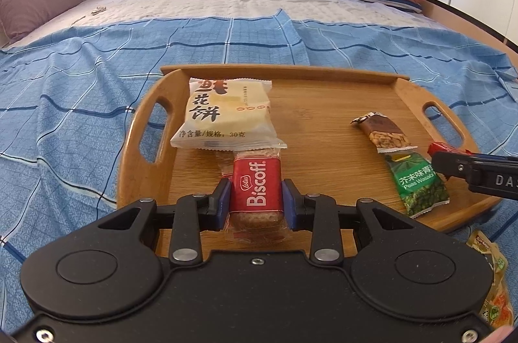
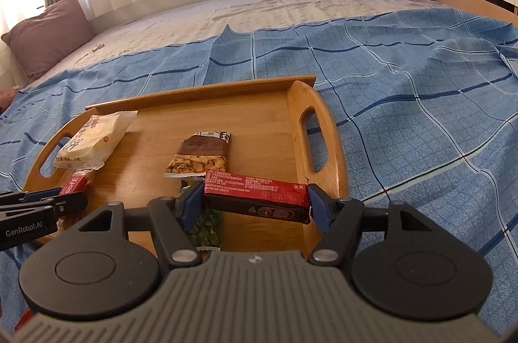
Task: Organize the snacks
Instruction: 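Open both tools to release the packs onto the tray, then move both tools back over the snack pile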
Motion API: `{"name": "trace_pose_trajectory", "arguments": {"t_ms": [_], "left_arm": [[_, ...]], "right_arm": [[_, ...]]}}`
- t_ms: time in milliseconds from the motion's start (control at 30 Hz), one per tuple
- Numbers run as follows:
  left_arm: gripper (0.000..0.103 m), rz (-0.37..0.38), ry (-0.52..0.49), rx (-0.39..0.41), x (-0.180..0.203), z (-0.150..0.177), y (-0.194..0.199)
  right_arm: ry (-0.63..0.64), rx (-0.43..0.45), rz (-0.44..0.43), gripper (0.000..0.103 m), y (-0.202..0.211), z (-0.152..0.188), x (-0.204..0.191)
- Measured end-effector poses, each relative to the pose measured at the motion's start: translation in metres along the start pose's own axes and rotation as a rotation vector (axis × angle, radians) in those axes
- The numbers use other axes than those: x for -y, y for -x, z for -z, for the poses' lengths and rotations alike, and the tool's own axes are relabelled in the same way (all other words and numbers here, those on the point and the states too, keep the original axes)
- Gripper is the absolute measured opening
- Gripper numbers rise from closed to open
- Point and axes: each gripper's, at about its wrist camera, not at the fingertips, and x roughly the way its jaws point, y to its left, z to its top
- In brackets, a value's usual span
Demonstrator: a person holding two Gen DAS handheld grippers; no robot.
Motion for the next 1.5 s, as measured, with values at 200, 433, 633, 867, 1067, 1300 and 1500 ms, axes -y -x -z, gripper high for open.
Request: {"name": "trace_pose_trajectory", "arguments": {"t_ms": [200, 433, 633, 867, 1067, 1300, 1500], "left_arm": [[0.033, -0.004, 0.018, -0.007, -0.008, 0.001, 0.002], [0.045, -0.002, 0.001, 0.0, -0.007, 0.002, 0.008], [0.064, 0.012, -0.013, 0.026, -0.003, 0.002, 0.02], [0.08, 0.039, -0.013, 0.047, -0.007, 0.002, 0.041], [0.084, 0.068, -0.01, 0.069, -0.016, 0.011, 0.068], [0.087, 0.087, -0.011, 0.114, -0.026, 0.034, 0.108], [0.088, 0.096, 0.001, 0.121, -0.031, 0.059, 0.133]], "right_arm": [[0.011, -0.01, -0.007, 0.072, 0.005, 0.005, 0.004], [0.061, -0.028, -0.036, 0.072, 0.008, 0.012, -0.001], [0.115, -0.038, -0.058, 0.071, 0.005, 0.019, -0.019], [0.109, -0.03, -0.079, 0.085, 0.013, 0.021, -0.023], [0.099, -0.015, -0.082, 0.09, 0.029, 0.024, -0.02], [0.119, 0.003, -0.081, 0.092, 0.057, 0.036, -0.019], [0.132, 0.02, -0.077, 0.095, 0.083, 0.055, -0.02]]}}
